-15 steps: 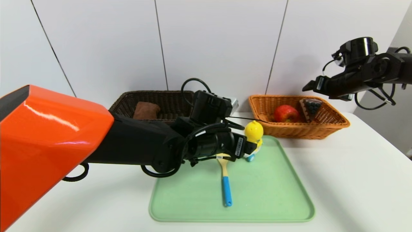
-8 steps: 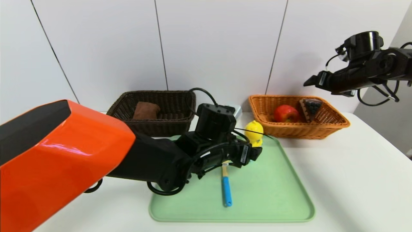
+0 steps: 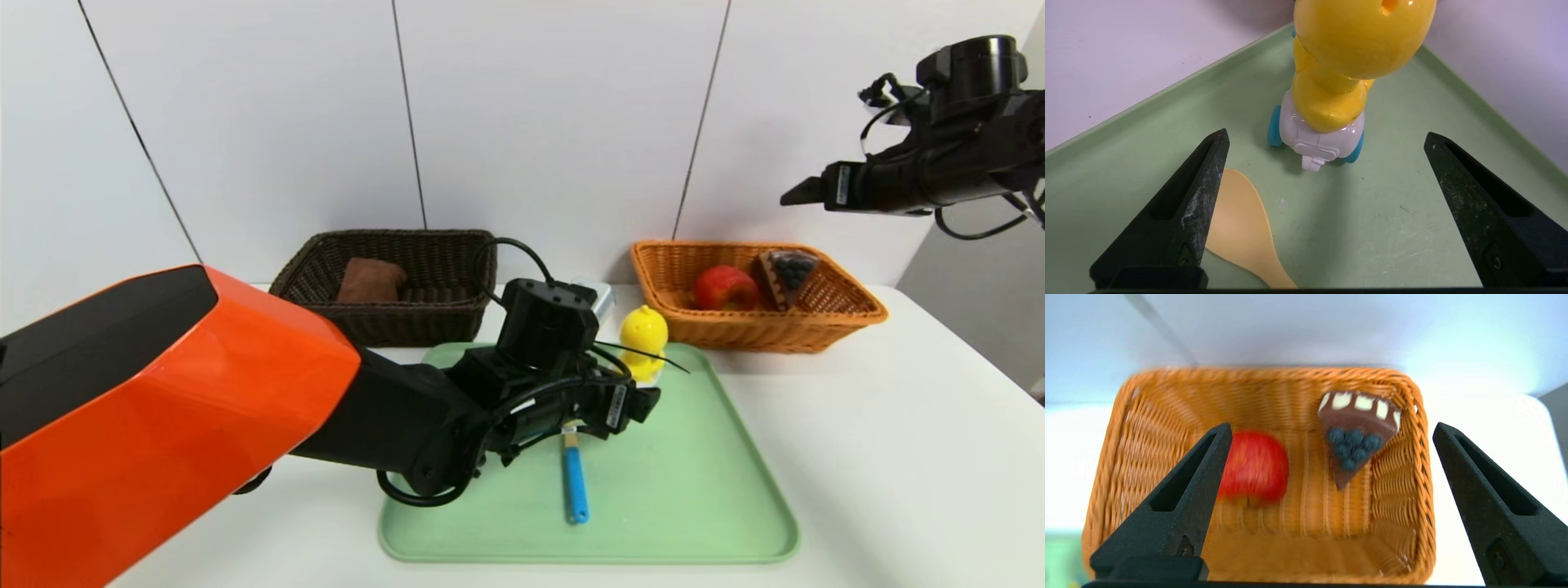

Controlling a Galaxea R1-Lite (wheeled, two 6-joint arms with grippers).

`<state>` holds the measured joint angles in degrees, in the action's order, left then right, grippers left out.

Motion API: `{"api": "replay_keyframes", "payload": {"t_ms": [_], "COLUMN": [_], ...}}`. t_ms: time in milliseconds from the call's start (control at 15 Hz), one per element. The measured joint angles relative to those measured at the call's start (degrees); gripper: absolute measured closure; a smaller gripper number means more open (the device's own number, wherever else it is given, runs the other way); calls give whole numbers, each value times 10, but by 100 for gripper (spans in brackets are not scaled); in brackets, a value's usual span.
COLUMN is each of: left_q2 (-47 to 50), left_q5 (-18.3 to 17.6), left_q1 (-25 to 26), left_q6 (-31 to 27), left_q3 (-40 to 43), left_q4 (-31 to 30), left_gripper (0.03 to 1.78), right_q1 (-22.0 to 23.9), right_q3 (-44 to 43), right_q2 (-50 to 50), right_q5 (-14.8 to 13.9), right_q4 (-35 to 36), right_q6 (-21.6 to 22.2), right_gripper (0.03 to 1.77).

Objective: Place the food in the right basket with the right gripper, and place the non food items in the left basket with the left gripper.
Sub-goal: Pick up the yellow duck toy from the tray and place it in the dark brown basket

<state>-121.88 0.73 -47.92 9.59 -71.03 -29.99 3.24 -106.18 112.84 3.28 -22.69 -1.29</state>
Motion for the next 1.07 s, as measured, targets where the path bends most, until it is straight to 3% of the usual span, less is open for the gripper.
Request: {"api": "replay_keyframes", "payload": {"t_ms": [267, 800, 1067], "left_q2": [-4, -24, -33], "left_q5": [1, 11, 9], "left_q1": [1, 1, 1], "left_q6": [-13, -40, -36], "left_q3": [-1, 1, 1], "left_q4": [-1, -67, -71], "left_gripper": [12, 12, 12], "right_q1": [-19, -31, -31], "right_q3": [90, 247, 307], "right_q2": [-69, -188, -232], "right_q5": [14, 15, 13], "right_q4": [6, 31, 36], "right_q6": [-38, -34, -32], "right_gripper": [11, 10, 10]}}
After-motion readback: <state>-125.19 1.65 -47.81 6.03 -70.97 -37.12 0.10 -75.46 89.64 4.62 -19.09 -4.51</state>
